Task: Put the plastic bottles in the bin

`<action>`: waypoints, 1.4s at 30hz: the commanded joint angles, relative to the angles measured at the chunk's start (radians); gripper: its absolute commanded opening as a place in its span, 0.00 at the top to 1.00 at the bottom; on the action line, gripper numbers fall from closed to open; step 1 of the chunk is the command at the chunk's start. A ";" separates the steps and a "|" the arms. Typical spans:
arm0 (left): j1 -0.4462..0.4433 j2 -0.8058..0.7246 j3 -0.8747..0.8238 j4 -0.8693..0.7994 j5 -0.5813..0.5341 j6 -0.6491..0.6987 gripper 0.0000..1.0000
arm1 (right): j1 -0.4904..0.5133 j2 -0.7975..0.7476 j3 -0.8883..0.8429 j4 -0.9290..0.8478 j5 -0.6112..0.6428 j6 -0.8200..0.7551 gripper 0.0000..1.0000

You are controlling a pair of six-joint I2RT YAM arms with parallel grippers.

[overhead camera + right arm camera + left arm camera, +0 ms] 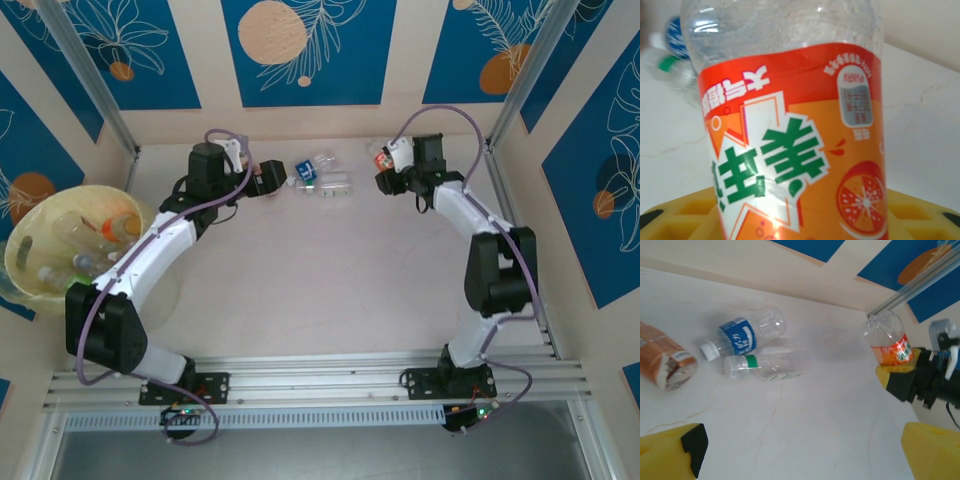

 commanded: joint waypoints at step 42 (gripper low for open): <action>-0.210 0.239 -0.122 0.697 0.336 -0.363 0.26 | 0.397 -0.286 -0.518 0.756 -0.309 0.677 0.57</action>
